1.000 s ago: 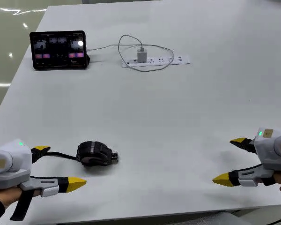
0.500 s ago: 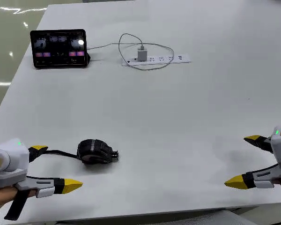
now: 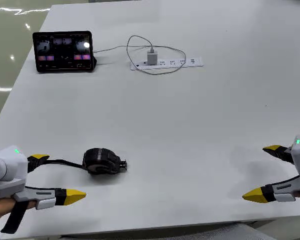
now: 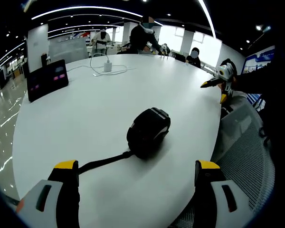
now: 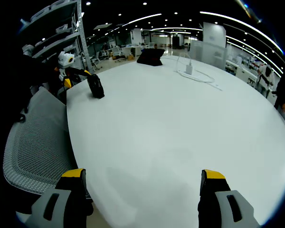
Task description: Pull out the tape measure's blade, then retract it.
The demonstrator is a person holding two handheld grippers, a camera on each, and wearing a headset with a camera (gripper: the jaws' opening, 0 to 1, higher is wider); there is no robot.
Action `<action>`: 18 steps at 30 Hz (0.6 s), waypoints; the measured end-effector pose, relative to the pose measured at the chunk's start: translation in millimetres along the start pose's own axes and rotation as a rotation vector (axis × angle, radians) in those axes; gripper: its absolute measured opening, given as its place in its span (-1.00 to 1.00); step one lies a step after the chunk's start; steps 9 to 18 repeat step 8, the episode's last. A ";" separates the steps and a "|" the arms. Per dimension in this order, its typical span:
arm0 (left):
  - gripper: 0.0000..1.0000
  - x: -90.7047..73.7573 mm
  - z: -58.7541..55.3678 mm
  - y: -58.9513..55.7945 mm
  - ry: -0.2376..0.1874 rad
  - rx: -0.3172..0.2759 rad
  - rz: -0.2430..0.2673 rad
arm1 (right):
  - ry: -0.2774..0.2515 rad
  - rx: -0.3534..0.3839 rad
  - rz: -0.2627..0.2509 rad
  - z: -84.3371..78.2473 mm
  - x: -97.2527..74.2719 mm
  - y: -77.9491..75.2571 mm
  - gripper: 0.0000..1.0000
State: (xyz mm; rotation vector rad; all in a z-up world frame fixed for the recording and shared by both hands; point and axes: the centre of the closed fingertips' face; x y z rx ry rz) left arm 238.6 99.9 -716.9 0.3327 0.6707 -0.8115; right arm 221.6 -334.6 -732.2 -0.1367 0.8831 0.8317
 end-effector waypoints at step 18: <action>0.98 -1.5 1.0 2.2 -0.005 -0.001 0.005 | 0.001 -0.001 -0.001 -1.0 -0.9 -0.3 0.98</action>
Point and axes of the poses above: the centre of the closed fingertips' face, and the gripper's own axes: x roughly forward along the fingers, y roughly to its left, z roughly out of its top, and after that the axes turned 11 degrees about x, right-handed
